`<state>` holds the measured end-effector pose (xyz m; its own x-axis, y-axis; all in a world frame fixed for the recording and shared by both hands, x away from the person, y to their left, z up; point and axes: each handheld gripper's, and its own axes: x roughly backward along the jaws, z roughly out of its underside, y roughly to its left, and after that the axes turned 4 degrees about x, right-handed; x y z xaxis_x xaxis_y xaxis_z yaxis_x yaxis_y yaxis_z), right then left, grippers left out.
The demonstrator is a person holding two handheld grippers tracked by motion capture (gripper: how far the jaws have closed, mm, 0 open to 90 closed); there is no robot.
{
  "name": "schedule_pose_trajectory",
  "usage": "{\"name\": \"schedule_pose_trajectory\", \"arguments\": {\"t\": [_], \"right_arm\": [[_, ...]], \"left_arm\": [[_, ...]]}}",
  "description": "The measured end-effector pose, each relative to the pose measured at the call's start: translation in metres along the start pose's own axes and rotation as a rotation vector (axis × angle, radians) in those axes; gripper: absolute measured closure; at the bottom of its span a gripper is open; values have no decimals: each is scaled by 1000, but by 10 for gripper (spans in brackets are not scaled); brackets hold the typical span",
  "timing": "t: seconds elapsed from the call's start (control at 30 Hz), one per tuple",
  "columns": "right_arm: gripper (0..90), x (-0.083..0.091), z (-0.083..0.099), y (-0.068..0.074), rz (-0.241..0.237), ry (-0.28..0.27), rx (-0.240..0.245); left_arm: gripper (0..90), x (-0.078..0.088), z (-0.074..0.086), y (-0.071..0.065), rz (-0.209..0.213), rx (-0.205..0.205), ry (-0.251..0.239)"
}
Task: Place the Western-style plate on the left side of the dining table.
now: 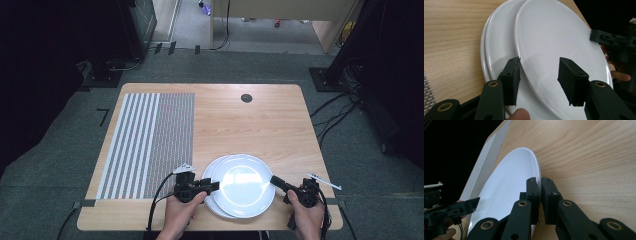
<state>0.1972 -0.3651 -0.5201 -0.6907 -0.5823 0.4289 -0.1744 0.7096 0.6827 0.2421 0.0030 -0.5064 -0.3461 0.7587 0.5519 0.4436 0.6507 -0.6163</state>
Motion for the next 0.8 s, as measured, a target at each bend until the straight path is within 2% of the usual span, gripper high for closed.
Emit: {"name": "schedule_pose_trajectory", "arguments": {"t": [0.03, 0.07, 0.2, 0.27, 0.43, 0.57, 0.67, 0.77, 0.8], "right_arm": [[864, 1, 0, 0, -2, -3, 2], [864, 1, 0, 0, -4, -6, 2], [866, 4, 1, -1, -1, -12, -2], [870, 5, 1, -6, -24, -21, -38], [872, 4, 2, -11, -44, -25, -75], [873, 2, 3, -12, -52, -29, -83], [876, 1, 4, -10, -38, -41, -59], [877, 0, 5, -10, -37, -47, -59], [877, -1, 6, -11, -42, -59, -73]], "left_arm": [[523, 0, 0, 0, 0, 0, 0], [519, -1, 0, -2, -11, -19, 3], [521, -3, 0, -3, 1, -17, 11], [520, -4, 0, -4, 7, -19, 13], [515, -4, 0, -5, 8, -21, 11], [514, -4, 0, -4, 10, -20, 10], [513, -3, 0, -4, 12, -17, 11], [507, -3, 0, -4, 15, -11, 11], [503, -3, 0, -3, 22, -3, 10]]}}
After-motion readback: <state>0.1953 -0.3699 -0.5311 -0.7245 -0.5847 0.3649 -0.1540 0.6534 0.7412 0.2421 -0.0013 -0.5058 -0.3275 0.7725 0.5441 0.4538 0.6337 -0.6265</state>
